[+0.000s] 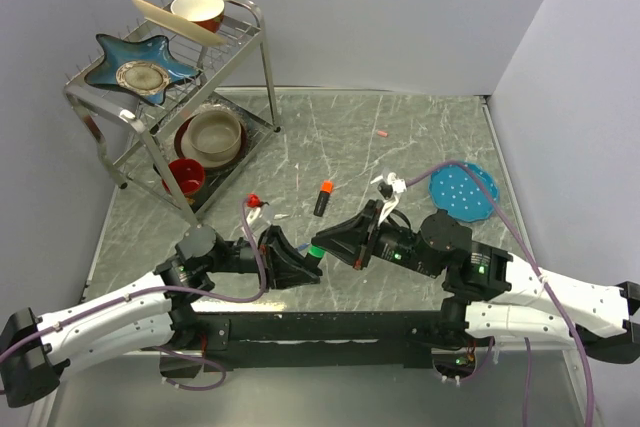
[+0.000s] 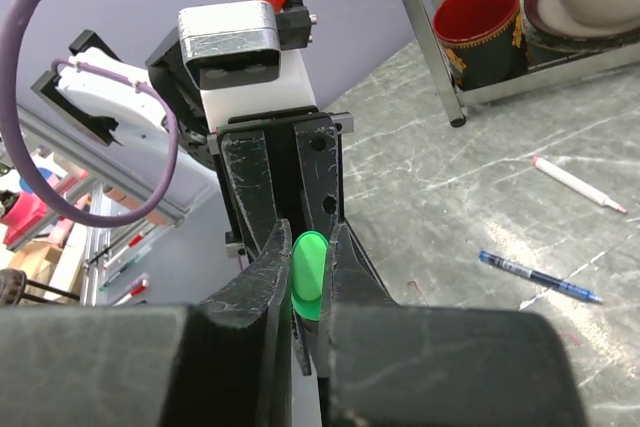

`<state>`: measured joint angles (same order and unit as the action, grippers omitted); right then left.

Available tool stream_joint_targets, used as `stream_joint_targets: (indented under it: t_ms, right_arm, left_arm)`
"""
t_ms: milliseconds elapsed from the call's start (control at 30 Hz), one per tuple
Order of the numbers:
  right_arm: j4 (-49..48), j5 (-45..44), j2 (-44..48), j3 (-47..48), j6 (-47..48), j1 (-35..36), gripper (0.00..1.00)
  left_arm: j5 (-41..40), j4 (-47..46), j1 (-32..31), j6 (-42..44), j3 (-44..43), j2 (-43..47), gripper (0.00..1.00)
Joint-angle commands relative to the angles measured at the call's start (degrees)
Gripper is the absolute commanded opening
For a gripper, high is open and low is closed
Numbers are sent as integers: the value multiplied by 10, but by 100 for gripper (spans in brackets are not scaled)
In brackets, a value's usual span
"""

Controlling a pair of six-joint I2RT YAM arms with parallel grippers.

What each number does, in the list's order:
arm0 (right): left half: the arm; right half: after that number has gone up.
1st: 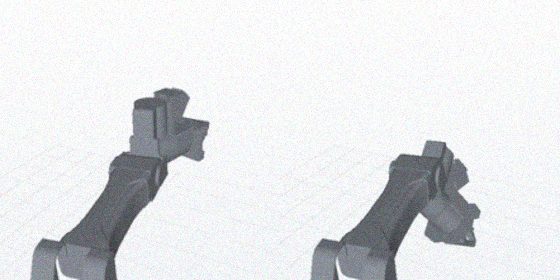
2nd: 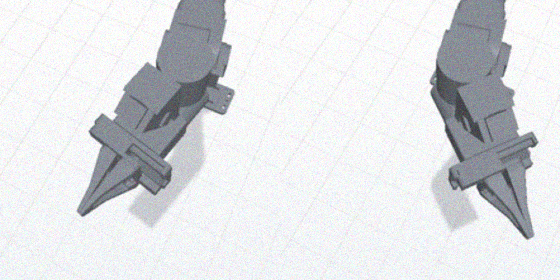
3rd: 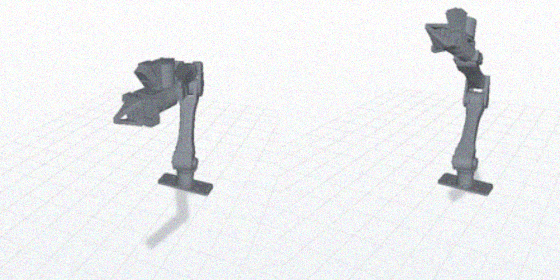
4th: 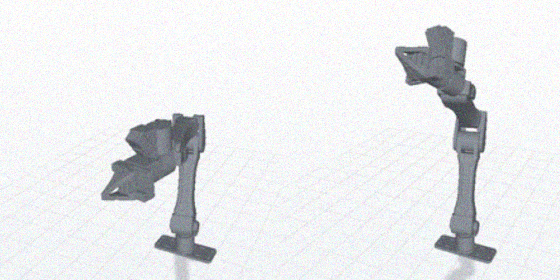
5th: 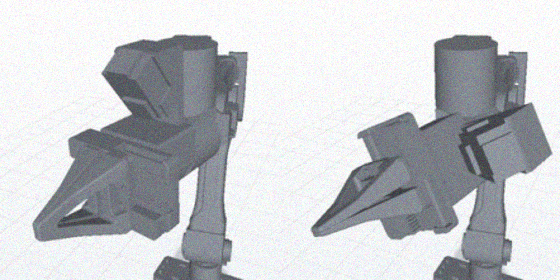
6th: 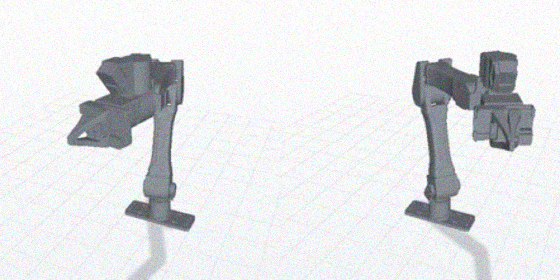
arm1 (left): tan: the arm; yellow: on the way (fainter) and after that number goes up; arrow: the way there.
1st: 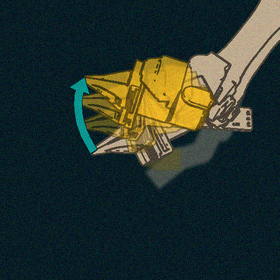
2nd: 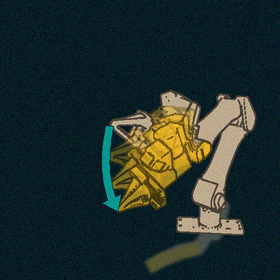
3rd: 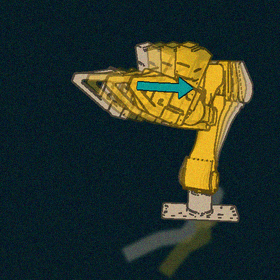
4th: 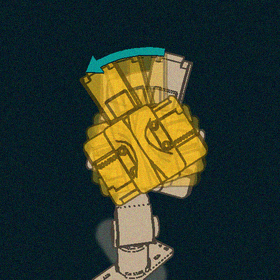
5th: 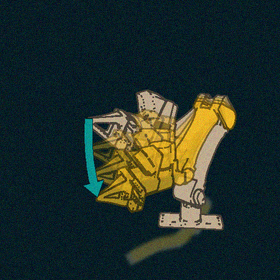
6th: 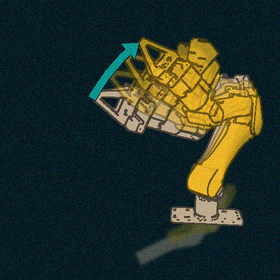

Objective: Insert the pens into the pen caps

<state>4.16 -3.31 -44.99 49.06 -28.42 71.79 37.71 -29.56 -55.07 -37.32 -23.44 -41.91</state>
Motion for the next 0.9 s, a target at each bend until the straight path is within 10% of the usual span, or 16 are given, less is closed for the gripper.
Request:
stream_joint_targets:
  t_ms: [0, 867]
  right_arm:
    - [-29, 67, 2, -46, -21, 5, 0]
    - [9, 228, -2, -173, 29, 13, 0]
  left_arm:
    - [-45, 4, 0, 23, -42, -10, 1]
    - [-26, 63, 43, 44, -100, -12, 1]
